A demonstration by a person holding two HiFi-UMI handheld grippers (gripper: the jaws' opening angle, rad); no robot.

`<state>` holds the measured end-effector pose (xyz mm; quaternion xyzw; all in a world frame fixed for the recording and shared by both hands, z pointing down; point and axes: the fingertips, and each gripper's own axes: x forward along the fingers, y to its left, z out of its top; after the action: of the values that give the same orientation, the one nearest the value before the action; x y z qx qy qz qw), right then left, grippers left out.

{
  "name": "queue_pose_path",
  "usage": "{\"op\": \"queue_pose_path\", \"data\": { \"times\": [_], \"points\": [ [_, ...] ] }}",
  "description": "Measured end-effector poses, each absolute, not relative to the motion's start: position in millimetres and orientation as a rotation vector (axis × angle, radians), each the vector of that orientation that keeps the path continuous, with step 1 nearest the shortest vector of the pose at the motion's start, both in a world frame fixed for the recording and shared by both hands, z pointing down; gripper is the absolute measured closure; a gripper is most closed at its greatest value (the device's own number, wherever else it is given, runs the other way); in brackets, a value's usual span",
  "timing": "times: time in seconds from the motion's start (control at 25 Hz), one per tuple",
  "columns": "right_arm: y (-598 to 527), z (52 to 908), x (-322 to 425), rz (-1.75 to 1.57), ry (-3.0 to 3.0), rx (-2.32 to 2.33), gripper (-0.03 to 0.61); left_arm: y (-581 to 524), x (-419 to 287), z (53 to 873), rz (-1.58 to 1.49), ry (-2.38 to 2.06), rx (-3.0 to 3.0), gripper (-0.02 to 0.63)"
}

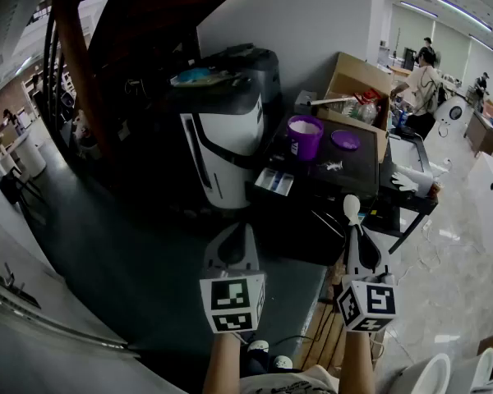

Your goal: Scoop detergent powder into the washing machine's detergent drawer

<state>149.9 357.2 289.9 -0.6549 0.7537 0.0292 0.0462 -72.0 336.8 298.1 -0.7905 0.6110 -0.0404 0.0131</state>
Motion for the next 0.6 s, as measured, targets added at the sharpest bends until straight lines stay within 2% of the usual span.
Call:
{"op": "queue_pose_path", "data": {
  "times": [0.6],
  "points": [
    [340, 291, 163, 0.078, 2.313, -1.951, 0.56, 321, -57, 299, -0.141, 1.921, -2.453, 0.612]
  ]
}}
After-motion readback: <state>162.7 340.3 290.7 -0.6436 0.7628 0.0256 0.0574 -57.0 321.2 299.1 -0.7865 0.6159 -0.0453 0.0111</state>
